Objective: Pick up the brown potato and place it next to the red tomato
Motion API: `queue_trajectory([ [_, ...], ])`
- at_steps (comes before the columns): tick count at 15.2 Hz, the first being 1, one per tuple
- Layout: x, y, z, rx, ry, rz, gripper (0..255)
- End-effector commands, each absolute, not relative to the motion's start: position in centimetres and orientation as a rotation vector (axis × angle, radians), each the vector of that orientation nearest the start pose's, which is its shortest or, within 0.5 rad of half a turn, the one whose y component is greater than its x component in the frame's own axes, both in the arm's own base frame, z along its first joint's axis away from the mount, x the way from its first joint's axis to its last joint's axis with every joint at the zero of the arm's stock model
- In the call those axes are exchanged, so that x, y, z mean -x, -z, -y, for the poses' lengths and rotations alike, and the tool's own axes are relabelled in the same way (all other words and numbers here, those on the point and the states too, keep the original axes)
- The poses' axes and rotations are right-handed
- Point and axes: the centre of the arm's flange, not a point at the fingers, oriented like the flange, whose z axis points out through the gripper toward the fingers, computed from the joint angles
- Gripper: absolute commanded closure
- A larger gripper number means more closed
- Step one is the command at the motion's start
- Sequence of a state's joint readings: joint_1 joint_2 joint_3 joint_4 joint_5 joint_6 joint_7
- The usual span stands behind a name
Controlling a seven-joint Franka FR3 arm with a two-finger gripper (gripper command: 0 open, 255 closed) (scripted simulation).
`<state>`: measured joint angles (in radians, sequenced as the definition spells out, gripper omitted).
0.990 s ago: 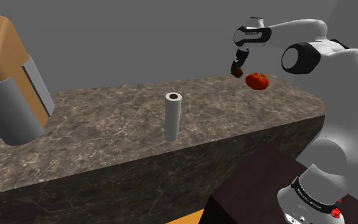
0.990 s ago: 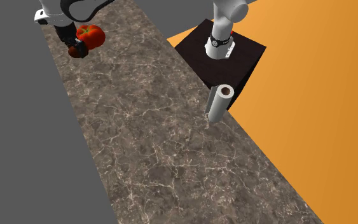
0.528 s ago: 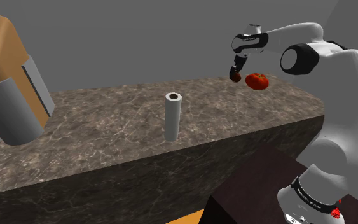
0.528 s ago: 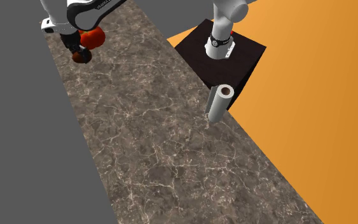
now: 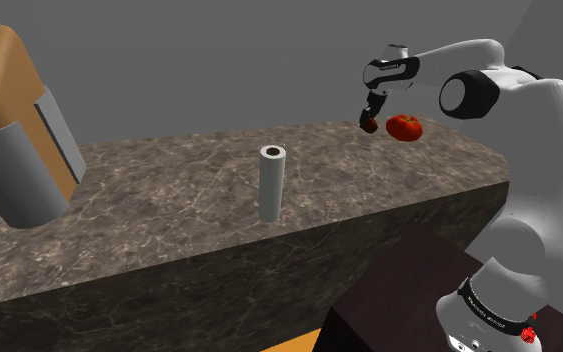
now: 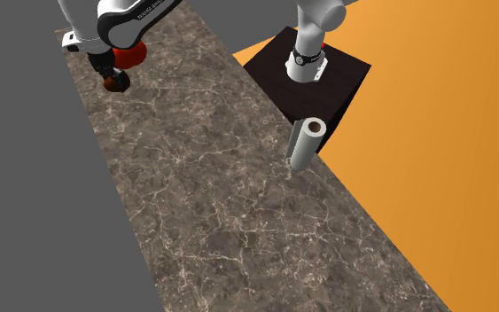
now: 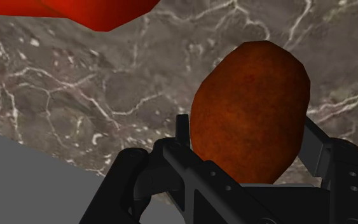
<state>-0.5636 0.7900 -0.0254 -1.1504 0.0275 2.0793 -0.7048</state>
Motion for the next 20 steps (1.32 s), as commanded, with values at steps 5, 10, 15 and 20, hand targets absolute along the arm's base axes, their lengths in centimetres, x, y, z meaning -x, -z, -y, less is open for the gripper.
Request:
queue_trajectory([
  [5, -64.6, -34.1, 42.3, 3.209, 0.186, 0.181, 0],
  [10, -64.3, -36.7, 42.1, 3.209, 0.186, 0.181, 0],
  [15, -64.0, -39.1, 41.9, 3.209, 0.186, 0.181, 0],
  [20, -64.0, -39.1, 41.9, 3.209, 0.186, 0.181, 0],
])
